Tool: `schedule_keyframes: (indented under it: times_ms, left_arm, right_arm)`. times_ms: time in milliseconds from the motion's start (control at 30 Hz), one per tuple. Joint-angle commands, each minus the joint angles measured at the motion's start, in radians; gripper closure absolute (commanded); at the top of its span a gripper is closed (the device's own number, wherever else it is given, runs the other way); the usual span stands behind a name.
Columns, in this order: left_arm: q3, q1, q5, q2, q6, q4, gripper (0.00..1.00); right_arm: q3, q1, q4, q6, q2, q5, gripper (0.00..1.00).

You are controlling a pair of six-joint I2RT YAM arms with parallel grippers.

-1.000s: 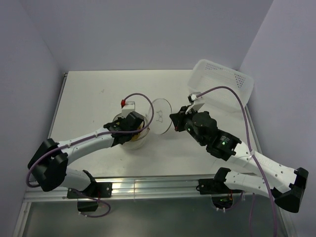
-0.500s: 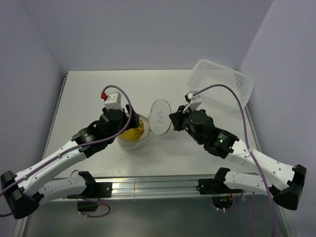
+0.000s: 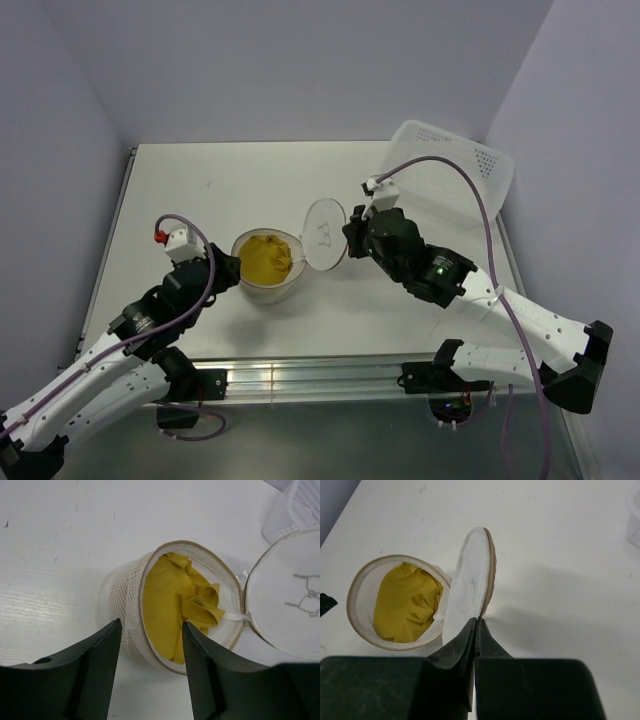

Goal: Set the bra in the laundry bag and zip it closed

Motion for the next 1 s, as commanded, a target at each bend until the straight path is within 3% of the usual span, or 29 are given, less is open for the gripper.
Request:
schedule_keyframes:
  times_ms: [0,133,233,333,400,633,767,833,867,900,967]
  left_arm:
    - [-0.009,0.006,-0.072,0.018,-0.060,0.041,0.44]
    - [-0.041,0.006,-0.042,0.122,-0.034,0.151,0.49]
    - [-0.049,0.006,-0.005,0.188,0.007,0.262,0.66]
    - [-0.037,0.006,0.012,0.244,0.064,0.330,0.91]
    - [-0.037,0.006,0.024,0.259,0.072,0.350,0.99]
    - [-0.061,0.006,0.113,0.268,0.101,0.480,1.00]
    - [-0.066,0.008,0.133,0.317,0.116,0.570,1.00]
    - [-0.058,0.014,0.146,0.334,0.119,0.604,1.00]
    - [-0.061,0.015,0.153,0.333,0.121,0.616,1.00]
    - [-0.069,0.021,0.170,0.330,0.121,0.630,1.00]
    - [-0.077,0.037,0.178,0.322,0.122,0.646,1.00]
  right_arm:
    - [0.081,0.006,-0.056,-0.029,0.010,0.040,1.00]
    - [0.133,0.006,-0.116,-0.052,0.019,0.073,1.00]
    - [0.172,0.006,-0.162,-0.061,0.024,0.067,1.00]
    - [0.205,0.008,-0.206,-0.055,0.027,0.101,1.00]
    - [0.222,0.008,-0.237,-0.046,0.027,0.113,1.00]
    - [0.384,0.054,-0.349,-0.026,0.161,0.188,1.00]
    - [0.475,0.153,-0.263,-0.020,0.324,0.104,1.00]
    - [0.548,0.184,-0.238,-0.012,0.425,0.000,0.87]
    - [0.572,0.186,-0.237,0.004,0.450,-0.018,0.77]
    - [0.583,0.184,-0.228,0.006,0.471,-0.026,0.56]
    - [0.560,0.177,-0.206,0.008,0.453,-0.008,0.49]
